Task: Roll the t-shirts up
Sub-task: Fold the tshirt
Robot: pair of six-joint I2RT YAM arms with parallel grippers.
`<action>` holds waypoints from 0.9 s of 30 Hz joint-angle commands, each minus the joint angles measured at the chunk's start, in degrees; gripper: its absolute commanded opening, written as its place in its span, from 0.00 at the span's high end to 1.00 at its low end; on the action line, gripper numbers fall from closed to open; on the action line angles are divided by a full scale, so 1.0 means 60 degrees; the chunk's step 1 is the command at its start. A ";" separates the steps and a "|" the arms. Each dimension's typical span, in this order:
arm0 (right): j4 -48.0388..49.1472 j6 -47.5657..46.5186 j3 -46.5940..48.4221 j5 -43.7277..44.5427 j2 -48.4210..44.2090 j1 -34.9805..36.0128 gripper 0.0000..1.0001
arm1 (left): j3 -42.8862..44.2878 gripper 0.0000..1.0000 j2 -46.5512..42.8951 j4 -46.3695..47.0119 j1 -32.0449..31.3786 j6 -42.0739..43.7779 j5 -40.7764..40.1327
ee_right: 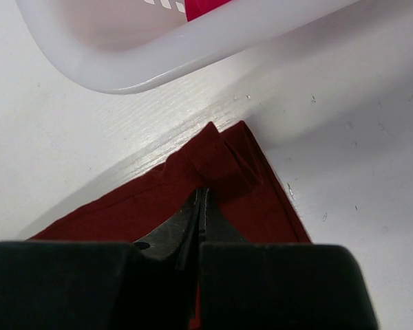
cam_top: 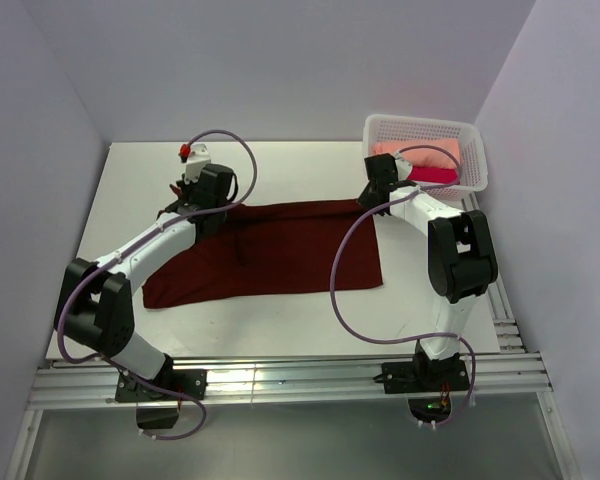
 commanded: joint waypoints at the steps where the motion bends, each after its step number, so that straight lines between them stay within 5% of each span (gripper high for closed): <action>1: 0.0054 0.0130 -0.0084 0.0273 -0.0318 -0.0108 1.00 | -0.0273 1.00 -0.0413 -0.0201 -0.0097 -0.0505 -0.0597; 27: 0.0068 0.0350 -0.0875 0.0229 -0.0406 -0.0108 1.00 | -0.1914 0.99 -0.0897 -0.1226 -0.0361 -0.2365 -0.1373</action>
